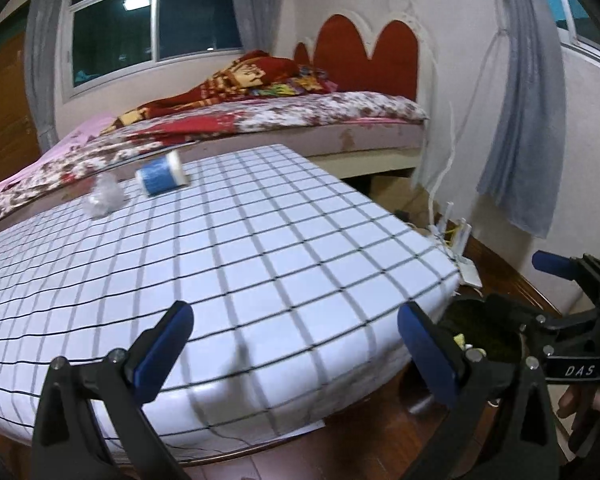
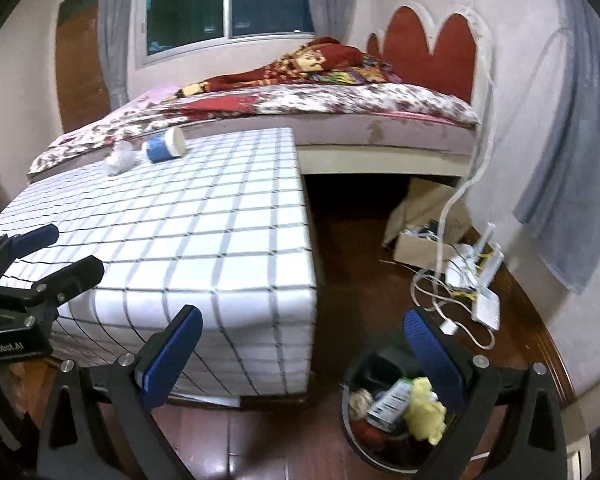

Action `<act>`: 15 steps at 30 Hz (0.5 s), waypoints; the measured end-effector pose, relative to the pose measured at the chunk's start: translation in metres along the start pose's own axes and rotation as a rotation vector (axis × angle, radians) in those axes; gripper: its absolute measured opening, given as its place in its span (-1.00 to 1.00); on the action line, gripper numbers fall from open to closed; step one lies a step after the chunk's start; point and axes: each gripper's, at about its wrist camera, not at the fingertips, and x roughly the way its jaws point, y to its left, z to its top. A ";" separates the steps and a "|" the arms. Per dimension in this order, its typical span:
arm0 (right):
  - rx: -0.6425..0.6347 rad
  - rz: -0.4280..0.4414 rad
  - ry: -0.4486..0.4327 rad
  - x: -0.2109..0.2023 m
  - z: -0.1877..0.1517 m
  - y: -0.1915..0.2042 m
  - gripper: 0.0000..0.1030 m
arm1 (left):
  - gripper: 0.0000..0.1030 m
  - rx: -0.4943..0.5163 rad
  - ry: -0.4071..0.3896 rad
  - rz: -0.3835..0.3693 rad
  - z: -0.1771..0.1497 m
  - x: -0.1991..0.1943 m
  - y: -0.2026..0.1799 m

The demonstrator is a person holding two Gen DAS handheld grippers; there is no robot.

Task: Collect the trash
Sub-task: 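Move both tools back toward the cup and plastic bag on the table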

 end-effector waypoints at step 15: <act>-0.044 0.122 -0.007 0.046 0.048 0.090 0.98 | 0.99 -0.112 -0.004 0.158 0.007 -0.008 0.109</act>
